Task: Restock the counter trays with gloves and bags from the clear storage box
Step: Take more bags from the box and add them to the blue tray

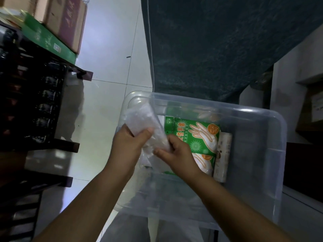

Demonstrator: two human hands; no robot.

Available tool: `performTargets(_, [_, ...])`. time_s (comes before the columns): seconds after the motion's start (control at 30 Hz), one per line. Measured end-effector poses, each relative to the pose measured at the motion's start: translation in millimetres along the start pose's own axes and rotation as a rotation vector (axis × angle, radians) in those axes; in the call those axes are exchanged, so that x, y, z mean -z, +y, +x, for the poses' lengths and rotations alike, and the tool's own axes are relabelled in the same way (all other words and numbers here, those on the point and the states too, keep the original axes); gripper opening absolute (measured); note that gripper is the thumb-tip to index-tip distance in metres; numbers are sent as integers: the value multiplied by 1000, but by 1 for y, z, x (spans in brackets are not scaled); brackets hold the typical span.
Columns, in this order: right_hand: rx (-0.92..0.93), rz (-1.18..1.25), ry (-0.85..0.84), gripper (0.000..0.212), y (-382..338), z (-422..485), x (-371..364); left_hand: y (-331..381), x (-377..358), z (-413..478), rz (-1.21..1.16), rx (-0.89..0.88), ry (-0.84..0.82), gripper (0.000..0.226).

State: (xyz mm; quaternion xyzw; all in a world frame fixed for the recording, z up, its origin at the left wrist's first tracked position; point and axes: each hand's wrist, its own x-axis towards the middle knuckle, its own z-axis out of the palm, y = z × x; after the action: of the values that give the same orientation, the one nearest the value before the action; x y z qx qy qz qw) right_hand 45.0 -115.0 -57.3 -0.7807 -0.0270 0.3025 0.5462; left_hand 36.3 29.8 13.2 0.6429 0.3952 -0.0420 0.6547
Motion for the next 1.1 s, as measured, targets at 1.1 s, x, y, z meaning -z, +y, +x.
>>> performTargets(1.1, [-704, 112, 361, 45, 58, 50, -112, 12, 163, 15, -148, -228, 185, 15])
